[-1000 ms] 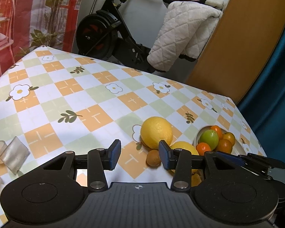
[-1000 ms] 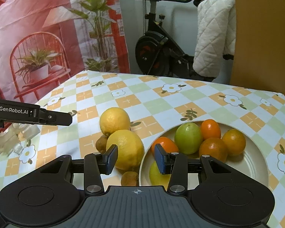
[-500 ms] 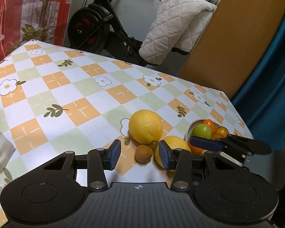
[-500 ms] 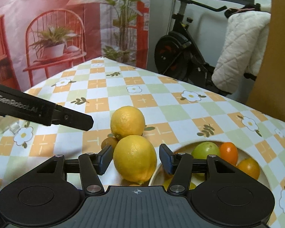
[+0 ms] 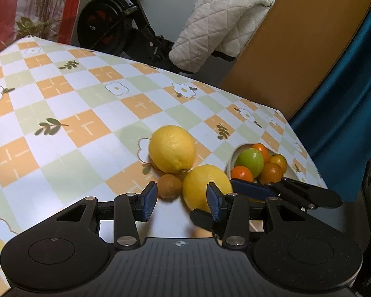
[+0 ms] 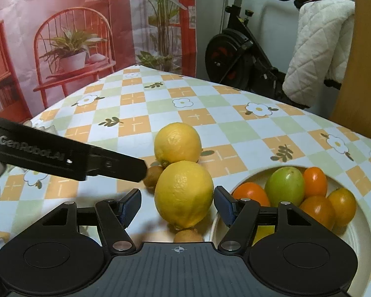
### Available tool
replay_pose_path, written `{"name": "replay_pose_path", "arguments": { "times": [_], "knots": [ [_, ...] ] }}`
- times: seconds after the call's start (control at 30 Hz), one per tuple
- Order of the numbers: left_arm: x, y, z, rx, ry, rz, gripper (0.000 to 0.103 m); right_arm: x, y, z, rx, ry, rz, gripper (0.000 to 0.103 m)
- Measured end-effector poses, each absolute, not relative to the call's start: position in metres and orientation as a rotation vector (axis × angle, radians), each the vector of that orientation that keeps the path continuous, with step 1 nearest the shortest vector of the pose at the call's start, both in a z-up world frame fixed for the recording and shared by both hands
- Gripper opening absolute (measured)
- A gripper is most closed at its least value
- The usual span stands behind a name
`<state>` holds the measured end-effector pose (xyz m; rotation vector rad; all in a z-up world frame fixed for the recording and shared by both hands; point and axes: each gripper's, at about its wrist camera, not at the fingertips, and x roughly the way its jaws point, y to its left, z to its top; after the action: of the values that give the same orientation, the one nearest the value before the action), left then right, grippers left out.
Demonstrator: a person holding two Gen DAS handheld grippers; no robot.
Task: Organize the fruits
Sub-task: 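Move the left gripper back to the large yellow lemon at the pile, then close the left gripper around the large yellow lemon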
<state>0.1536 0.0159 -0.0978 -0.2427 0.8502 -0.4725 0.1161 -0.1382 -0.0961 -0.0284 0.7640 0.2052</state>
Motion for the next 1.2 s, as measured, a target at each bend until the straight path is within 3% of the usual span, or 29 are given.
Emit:
{"name": "replay_pose_path", "arguments": {
  "times": [0.37, 1.2],
  "knots": [
    [0.161, 0.0, -0.109, -0.261, 0.871, -0.532, 0.046, 0.119, -0.133, -0.103, -0.082, 0.781, 0.205, 0.05],
    [0.152, -0.011, -0.11, -0.242, 0.85, -0.527, 0.052, 0.109, -0.136, -0.102, -0.014, 0.735, 0.172, 0.049]
  ]
}}
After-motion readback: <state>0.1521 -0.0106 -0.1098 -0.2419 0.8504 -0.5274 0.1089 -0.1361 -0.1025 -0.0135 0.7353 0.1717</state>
